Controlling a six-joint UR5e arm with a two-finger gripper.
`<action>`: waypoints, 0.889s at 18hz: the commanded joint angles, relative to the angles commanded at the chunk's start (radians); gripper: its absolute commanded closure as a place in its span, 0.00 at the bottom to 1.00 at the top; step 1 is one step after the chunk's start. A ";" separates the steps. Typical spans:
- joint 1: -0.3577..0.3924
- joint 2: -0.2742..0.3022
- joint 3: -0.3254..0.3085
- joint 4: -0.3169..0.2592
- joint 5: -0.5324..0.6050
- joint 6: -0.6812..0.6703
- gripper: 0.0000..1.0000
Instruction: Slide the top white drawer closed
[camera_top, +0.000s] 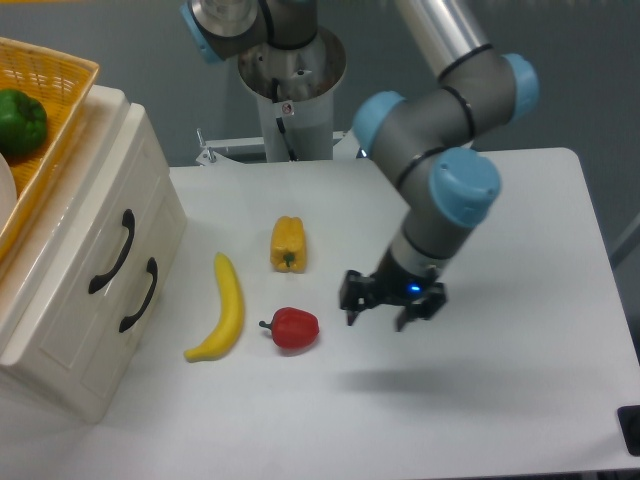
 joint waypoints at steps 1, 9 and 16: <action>0.012 -0.003 0.002 0.017 0.000 0.014 0.00; 0.144 -0.044 0.015 0.057 0.009 0.504 0.00; 0.180 -0.124 0.067 0.066 0.259 0.871 0.00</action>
